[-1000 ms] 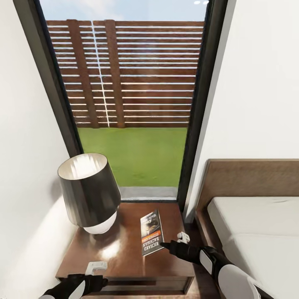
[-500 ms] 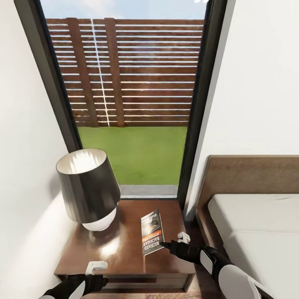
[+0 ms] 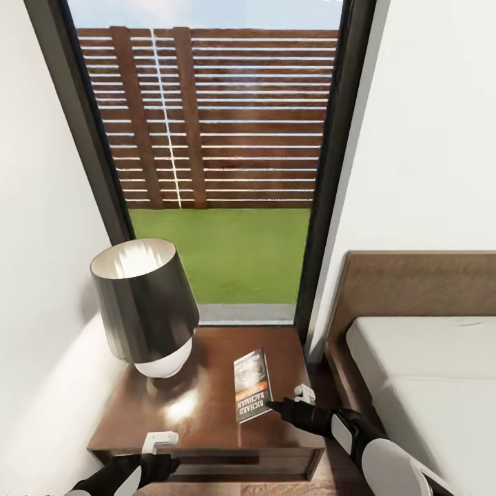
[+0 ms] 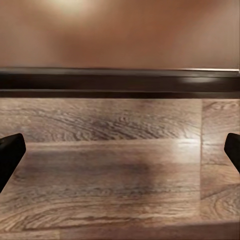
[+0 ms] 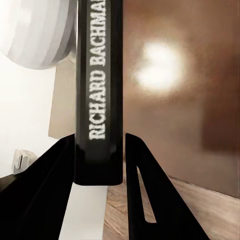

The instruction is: In the bedroom, move the book from the bed onto either nightstand, and place the two sandals side by side next to the bed.

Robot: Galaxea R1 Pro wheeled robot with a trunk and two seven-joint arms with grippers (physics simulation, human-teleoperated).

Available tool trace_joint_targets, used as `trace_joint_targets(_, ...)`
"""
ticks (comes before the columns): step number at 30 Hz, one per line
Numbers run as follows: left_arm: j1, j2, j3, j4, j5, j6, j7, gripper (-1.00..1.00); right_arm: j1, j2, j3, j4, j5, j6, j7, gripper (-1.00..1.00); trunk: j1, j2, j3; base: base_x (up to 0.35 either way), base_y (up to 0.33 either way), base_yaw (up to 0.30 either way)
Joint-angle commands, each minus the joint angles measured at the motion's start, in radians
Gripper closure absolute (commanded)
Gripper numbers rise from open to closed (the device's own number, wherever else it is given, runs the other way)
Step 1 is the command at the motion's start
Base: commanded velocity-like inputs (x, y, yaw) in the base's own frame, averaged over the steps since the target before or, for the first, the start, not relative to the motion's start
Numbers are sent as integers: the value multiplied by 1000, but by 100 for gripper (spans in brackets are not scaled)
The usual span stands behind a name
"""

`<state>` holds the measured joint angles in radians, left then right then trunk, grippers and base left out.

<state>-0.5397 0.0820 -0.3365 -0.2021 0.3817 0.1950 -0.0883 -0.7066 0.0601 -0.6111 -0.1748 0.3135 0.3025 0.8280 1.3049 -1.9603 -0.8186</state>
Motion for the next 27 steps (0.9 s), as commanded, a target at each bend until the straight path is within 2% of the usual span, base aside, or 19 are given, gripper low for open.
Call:
trace_joint_targets(1, 0, 1, -6, -2, 10, 5, -1, -100, 0, 1, -9, -3, 6, 9, 4, 100, 4, -8, -4, 0, 0, 0)
trace_joint_targets(8, 0, 1, -6, -3, 9, 4, -1, -100, -1, 0, -9, -4, 6, 10, 1, 100, 31, -57, -26, 0, 0, 0)
trace_joint_targets(17, 0, 1, -6, -3, 9, 3, -1, -100, -14, 4, -9, -3, 6, 10, -75, 100, 65, -120, -54, 0, 0, 0)
trace_joint_targets(27, 0, 1, -6, -3, 9, 3, -1, -100, -27, 5, -9, -4, 6, 11, -97, 100, 103, -190, -86, 0, 0, 0)
